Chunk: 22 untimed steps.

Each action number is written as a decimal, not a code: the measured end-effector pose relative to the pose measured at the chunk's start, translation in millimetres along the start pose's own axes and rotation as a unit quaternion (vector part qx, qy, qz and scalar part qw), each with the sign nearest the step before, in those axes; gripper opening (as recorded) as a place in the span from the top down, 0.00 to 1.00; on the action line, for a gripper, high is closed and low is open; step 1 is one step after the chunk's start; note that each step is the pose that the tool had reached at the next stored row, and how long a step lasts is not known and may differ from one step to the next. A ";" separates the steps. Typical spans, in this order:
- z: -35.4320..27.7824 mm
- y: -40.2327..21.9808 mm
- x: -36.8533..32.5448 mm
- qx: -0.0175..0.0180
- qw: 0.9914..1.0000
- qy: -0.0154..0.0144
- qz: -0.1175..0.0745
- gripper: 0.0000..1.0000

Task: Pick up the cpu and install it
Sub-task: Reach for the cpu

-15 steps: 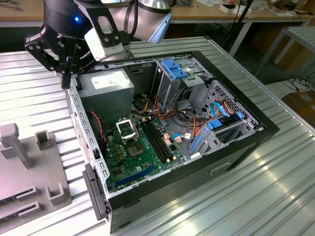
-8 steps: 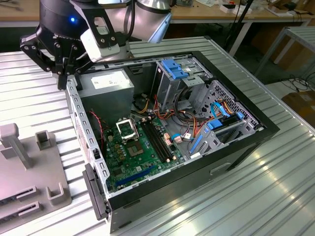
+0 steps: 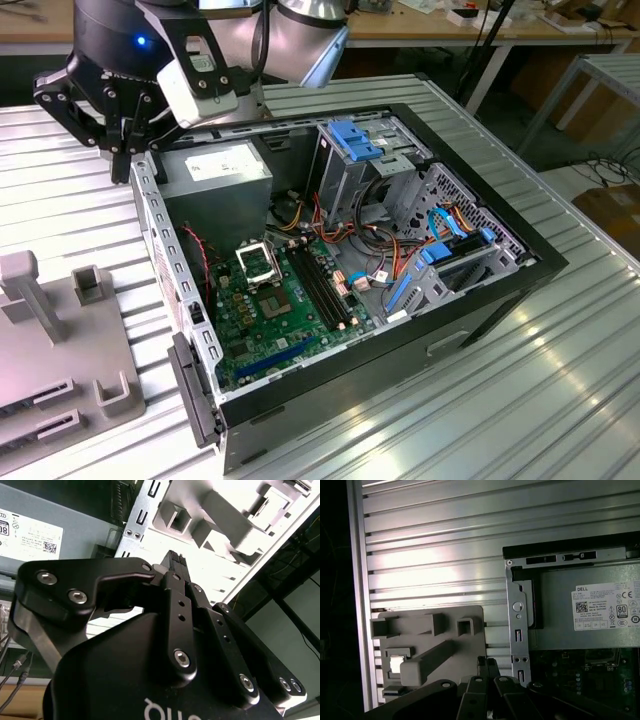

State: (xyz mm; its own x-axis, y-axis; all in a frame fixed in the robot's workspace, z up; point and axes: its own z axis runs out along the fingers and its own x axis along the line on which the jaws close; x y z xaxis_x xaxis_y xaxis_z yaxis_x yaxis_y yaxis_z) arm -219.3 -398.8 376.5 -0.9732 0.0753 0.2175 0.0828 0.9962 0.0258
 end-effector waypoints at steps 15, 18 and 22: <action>2.4 -0.9 10.6 0.000 1.000 0.000 0.000 0.89; 3.1 -1.2 13.4 0.000 1.000 0.000 0.000 0.89; 4.8 -1.7 20.4 0.000 1.000 0.000 0.000 0.89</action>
State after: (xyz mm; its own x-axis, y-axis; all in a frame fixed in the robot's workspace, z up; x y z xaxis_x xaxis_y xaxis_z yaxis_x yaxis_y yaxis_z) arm -240.2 -398.8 376.2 -0.9730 0.0753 0.2183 0.0829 0.9962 0.0259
